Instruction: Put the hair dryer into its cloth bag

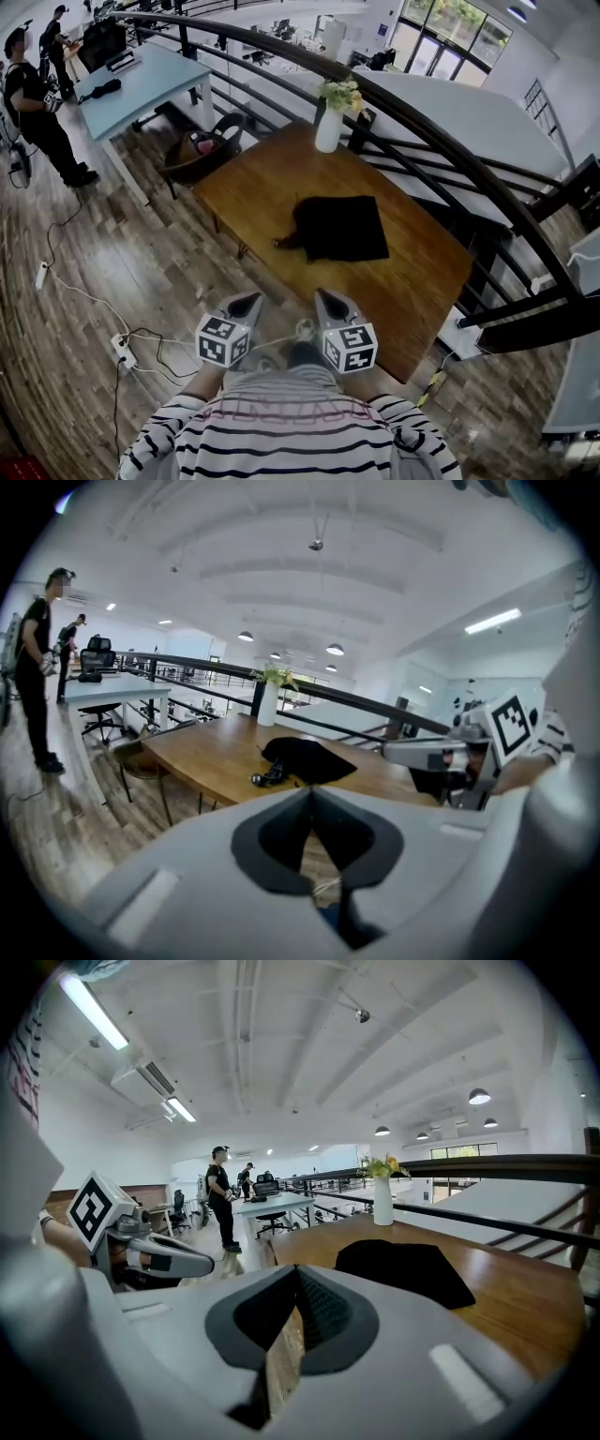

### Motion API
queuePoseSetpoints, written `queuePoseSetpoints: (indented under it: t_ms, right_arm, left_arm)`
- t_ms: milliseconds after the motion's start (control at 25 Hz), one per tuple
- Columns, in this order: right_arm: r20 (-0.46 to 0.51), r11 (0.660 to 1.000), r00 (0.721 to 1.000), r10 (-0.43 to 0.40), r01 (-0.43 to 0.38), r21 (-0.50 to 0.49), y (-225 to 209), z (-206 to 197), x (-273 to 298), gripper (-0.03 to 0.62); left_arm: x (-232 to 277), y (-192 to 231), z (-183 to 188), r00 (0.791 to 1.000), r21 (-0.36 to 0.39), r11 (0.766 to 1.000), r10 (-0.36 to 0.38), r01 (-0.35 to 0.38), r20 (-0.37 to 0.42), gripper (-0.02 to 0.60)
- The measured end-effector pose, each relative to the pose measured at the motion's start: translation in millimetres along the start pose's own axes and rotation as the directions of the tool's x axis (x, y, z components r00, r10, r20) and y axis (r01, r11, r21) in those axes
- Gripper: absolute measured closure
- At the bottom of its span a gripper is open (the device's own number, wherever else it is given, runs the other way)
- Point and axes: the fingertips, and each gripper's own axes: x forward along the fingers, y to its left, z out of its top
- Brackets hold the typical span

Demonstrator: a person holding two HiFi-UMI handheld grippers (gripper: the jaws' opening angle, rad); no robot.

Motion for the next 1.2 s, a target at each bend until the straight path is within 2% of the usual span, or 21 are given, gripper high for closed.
queuePoseSetpoints:
  t_ms: [320, 1200]
  right_arm:
    - [-0.034, 1.000, 0.999, 0.021, -0.021, -0.004, 3.2, -11.2, 2.7, 0.592]
    - [-0.007, 1.000, 1.000, 0.021, -0.021, -0.011, 0.8, 3.0, 8.4, 0.594]
  left_arm:
    - [-2.9, 4.4, -11.2, 1.000, -0.021, 1.000, 0.018, -0.019, -0.009, 0.578]
    - [7.4, 6.2, -11.6, 1.000, -0.023, 1.000, 0.019, -0.020, -0.025, 0.578]
